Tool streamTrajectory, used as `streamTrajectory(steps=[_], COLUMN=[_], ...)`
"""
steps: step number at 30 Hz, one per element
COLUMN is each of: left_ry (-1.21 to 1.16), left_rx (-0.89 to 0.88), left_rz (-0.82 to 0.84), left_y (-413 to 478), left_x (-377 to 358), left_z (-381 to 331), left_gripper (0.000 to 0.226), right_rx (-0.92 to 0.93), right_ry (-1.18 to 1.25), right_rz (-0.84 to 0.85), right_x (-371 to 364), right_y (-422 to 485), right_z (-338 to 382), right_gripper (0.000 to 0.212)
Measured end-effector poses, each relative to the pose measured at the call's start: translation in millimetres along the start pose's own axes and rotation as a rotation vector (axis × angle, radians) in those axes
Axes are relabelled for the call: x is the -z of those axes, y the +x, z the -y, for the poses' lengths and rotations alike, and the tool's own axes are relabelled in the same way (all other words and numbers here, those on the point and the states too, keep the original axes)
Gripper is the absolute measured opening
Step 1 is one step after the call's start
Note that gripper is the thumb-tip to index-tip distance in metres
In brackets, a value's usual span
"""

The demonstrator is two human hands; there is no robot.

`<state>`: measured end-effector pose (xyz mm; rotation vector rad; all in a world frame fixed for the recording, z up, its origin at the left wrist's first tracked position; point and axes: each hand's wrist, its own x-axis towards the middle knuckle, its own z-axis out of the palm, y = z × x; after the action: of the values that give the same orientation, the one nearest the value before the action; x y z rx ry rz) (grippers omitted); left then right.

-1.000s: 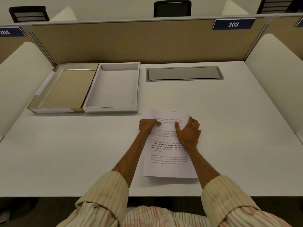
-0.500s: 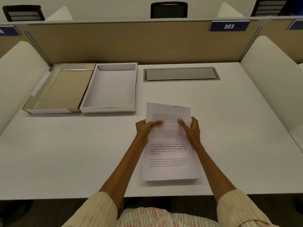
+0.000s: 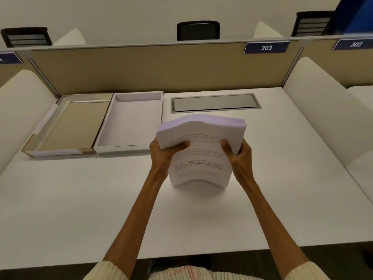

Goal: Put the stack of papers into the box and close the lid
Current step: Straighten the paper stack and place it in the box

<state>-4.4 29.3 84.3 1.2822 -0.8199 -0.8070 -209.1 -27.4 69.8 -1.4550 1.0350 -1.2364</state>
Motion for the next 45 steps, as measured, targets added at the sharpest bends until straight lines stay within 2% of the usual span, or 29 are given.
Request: streamTrajectory(steps=[4, 7, 9, 12, 16, 17, 19, 21, 22, 23, 26, 27, 30, 36, 38, 41, 45], left_ry=[0.063, 0.059, 0.020, 0.050, 0.027, 0.009, -0.024, -0.008, 0.004, 0.015, 0.066, 0.056, 0.018, -0.005, 0.033, 0.171, 0.220], left_rx=[-0.032, -0.078, -0.108, -0.126, -0.163, -0.181, -0.206, -0.177, -0.142, -0.104, -0.082, -0.091, -0.097, -0.049, -0.001, 0.045, 0.066], left_rz=[0.044, 0.046, -0.029, -0.122, -0.147, -0.142, -0.127, -0.104, -0.088, -0.073, -0.050, -0.039, -0.010, 0.057, 0.066, 0.046, 0.016], left_y=[0, 3, 5, 9, 9, 8, 6, 4, 3, 1, 0, 1, 3, 1, -6, -19, -20], left_x=[-1, -5, -11, -19, -22, -22, -20, -17, -14, -12, -10, -11, -10, 1, 7, 14, 14], left_z=[-3, -16, -24, -28, -27, -25, -19, -7, 0, 8, 17, 16, 14, 32, 53, 82, 90], left_gripper=[0.045, 0.043, 0.031, 0.028, 0.024, 0.030, 0.057, 0.083, 0.089, 0.085, 0.033, 0.028, 0.030, 0.058, 0.065, 0.056, 0.052], right_rx=[0.010, 0.042, 0.059, 0.043, 0.082, 0.091, 0.068, 0.009, -0.016, -0.037, -0.089, -0.099, -0.071, -0.105, -0.139, -0.194, -0.224], right_ry=[0.072, 0.128, 0.153, 0.200, 0.206, 0.213, 0.229, 0.219, 0.209, 0.196, 0.199, 0.198, 0.220, 0.221, 0.191, 0.134, 0.095], right_rz=[0.003, -0.041, -0.145, -0.283, -0.265, -0.231, -0.156, -0.105, -0.082, -0.059, -0.028, -0.033, -0.030, 0.015, 0.018, 0.014, -0.051], right_x=[-2, -6, -12, -21, -20, -18, -16, -13, -12, -12, -11, -10, -7, -6, -6, -8, -14], right_y=[-5, -1, 6, 19, 27, 27, 23, 15, 10, 6, 4, 5, 6, 0, -4, -17, -20], right_z=[-4, 9, 21, 31, 31, 30, 25, 14, 7, 1, -4, -3, -7, -21, -35, -59, -68], right_gripper=[0.051, 0.059, 0.050, 0.035, 0.037, 0.043, 0.059, 0.065, 0.063, 0.057, 0.033, 0.027, 0.020, 0.041, 0.041, 0.036, 0.031])
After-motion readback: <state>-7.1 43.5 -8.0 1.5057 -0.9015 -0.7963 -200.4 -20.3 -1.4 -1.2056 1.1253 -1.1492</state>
